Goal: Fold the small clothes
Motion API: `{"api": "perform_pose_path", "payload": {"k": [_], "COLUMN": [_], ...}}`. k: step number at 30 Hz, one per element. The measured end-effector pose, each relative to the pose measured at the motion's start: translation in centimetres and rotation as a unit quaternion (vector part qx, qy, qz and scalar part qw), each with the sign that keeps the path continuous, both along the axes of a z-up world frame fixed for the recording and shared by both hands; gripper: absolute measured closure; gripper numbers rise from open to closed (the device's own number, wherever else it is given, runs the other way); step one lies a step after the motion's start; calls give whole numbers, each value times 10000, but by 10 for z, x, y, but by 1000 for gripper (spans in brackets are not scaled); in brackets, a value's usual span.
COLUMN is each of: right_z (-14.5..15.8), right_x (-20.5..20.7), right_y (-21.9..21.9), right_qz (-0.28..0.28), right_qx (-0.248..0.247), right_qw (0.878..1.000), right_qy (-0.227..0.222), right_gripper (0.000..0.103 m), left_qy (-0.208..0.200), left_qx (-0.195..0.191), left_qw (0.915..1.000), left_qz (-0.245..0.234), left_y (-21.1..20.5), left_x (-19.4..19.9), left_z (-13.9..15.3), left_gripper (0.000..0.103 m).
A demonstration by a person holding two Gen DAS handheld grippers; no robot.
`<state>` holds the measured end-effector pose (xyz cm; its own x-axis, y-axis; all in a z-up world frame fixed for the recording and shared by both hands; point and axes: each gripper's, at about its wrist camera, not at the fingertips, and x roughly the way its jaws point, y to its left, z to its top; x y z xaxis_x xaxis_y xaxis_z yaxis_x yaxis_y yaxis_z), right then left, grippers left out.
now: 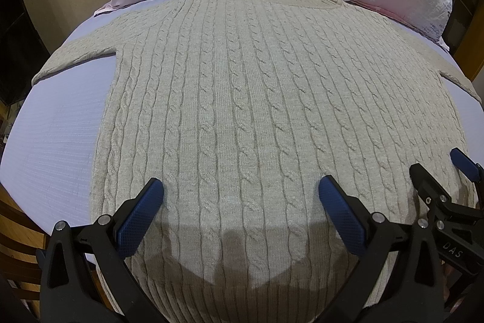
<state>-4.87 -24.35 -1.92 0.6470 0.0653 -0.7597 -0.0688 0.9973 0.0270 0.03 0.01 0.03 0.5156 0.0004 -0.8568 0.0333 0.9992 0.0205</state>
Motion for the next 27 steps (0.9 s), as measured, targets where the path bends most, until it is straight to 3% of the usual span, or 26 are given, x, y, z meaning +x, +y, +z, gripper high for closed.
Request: {"api": "perform_pose_path", "payload": {"k": [9,12,14,16,17,19,20,23,25,27], "right_z": [-1,-1,5,21,35,50,58,62,56,46], "right_x": [-1,0,6,12,16,23,29,47,60,73], "right_y": [2,-3,-18,-50,-83,-133,-176,-270,-322,-361], "right_qz": [10,278,568,666,534,47,-526,-1878,-2671,-3217], "right_qx": [-12,32,391,1206,1794,2330,2548,2656,2618,2679], "right_qw": [10000,9995,9976,9904,9821,9716,9642,9428,9249,9066], "right_qy": [-14,-161,-116,-120,-223,-406,-523,-734,-678,-538], "right_gripper": [2,2,2,2,2,2,2,4,25,36], "left_qy": [-8,-86,-234,-380,-419,-504,-532,-779,-1338,-1924], "left_qx": [1,10,25,16,14,-30,-69,-421,-765,-964], "left_qw": [10000,10000,9997,9992,9990,9984,9981,9953,9873,9761], "left_qz": [-1,-22,-63,-131,-159,-255,-292,-405,-396,-299], "left_y": [0,0,1,1,1,4,6,15,31,47], "left_x": [0,-1,-2,-10,-9,-12,-12,-9,-10,-14], "left_z": [0,0,3,6,5,2,1,10,25,39], "left_gripper": [1,1,1,1,1,1,1,1,1,1]}}
